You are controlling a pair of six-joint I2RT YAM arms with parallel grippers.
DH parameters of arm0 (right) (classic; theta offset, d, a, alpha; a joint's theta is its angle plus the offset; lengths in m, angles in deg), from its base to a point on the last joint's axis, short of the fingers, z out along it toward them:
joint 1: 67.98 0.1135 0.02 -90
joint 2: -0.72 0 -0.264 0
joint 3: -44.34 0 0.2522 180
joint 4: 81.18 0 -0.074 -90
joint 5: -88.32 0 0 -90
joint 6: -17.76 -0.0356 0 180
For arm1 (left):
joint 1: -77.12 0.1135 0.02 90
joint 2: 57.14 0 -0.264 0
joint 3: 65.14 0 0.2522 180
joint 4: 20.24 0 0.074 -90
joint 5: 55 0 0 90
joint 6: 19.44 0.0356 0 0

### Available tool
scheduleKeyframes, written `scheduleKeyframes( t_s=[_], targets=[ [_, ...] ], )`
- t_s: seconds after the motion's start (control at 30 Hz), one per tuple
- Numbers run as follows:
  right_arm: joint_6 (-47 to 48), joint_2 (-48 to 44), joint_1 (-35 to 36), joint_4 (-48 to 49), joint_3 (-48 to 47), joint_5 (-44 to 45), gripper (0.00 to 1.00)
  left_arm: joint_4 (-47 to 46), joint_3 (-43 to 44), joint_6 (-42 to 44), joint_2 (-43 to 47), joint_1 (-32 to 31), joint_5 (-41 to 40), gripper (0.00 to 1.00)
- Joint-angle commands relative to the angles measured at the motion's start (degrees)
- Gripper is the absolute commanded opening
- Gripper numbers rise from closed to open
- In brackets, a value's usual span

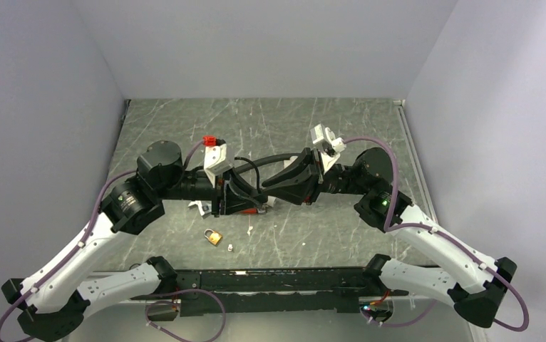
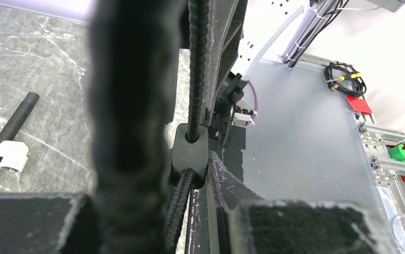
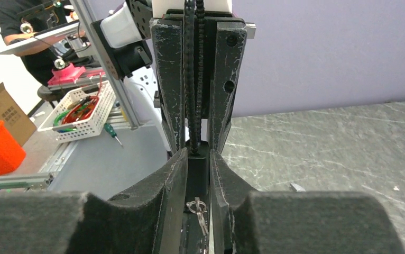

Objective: Unlock with the key

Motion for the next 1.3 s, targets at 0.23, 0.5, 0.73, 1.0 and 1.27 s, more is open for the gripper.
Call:
scheduleKeyframes(
  t_s=[0.23, 0.5, 0.73, 1.0, 1.27],
  targets=[
    [-1.37, -0.39, -0.2, 3.7, 0.59, -3.7, 0.26, -5.14, -0.22, 0.37, 1.21, -0.2, -2.14, 0.0],
    [-1.93, 1.44, -0.19, 4.07, 0.58, -4.37, 0.18, -6.76, -0.57, 0.04, 1.06, -0.19, -2.46, 0.0],
    [-2.45, 2.17, -0.18, 4.3, 0.87, -5.54, 0.23, -7.14, -0.54, -0.27, 0.73, -0.17, -4.58, 0.0],
    [-3.4, 1.07, -0.2, 5.93, 1.87, -6.7, 0.25, -7.04, -0.82, -0.3, 0.16, -0.2, -6.37, 0.0],
    [-4.75, 1.95, -0.2, 7.85, 2.6, -8.36, 0.28, -7.83, -0.65, -0.4, 0.25, -0.2, -7.72, 0.0]
  ],
)
